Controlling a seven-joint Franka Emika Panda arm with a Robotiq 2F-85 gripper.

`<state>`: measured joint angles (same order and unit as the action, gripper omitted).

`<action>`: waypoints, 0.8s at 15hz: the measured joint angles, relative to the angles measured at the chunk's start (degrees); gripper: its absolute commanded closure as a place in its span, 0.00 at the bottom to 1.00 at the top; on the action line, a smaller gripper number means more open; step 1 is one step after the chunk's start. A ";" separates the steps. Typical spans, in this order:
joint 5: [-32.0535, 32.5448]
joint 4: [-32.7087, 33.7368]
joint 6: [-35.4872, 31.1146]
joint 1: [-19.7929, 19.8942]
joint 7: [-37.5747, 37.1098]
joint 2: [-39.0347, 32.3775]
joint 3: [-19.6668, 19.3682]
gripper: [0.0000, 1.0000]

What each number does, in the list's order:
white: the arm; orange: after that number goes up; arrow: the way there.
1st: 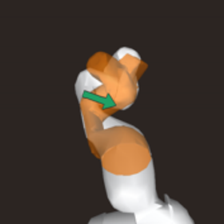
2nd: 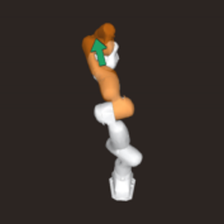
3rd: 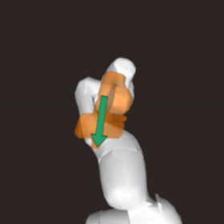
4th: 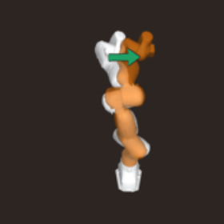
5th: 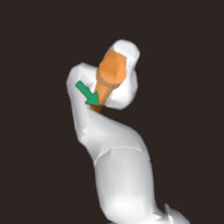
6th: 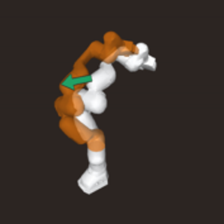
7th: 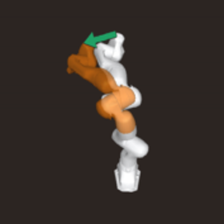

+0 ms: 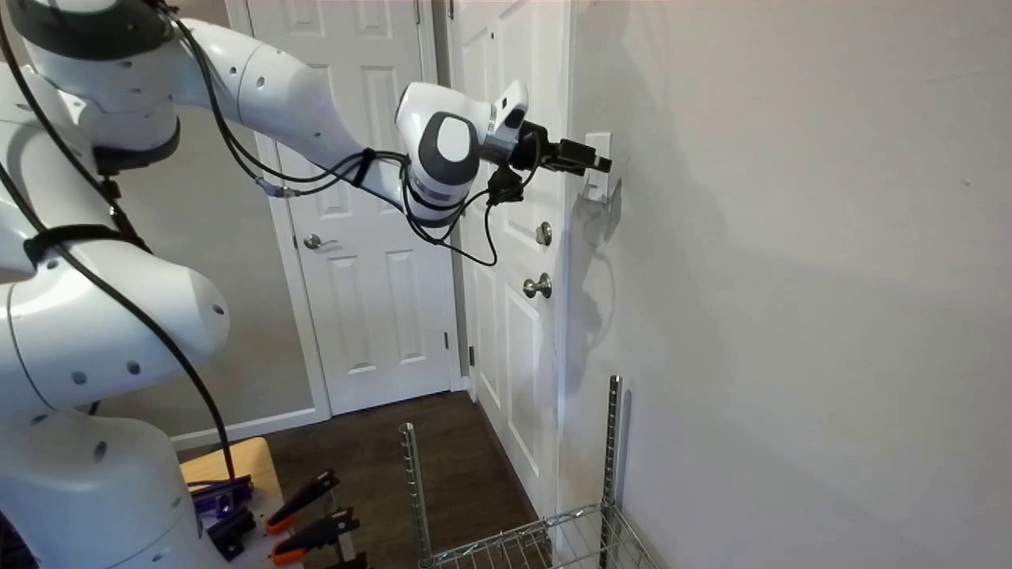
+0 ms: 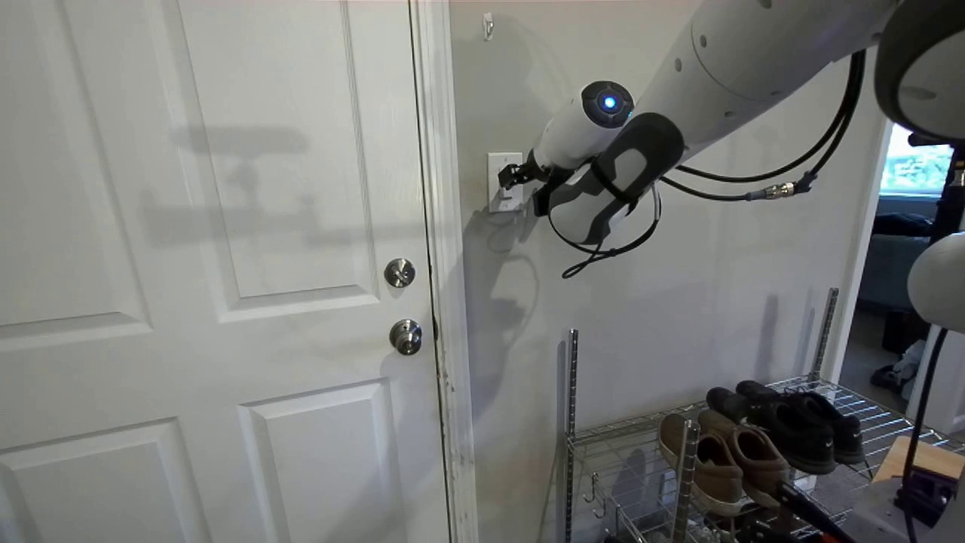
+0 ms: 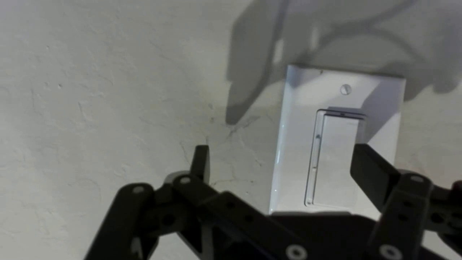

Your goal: Turn off the light switch

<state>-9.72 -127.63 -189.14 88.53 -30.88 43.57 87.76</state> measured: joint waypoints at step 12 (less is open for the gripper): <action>0.00 0.94 0.03 4.61 1.14 0.01 4.10 0.00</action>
<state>-9.73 -126.68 -189.10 93.13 -29.74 43.58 91.85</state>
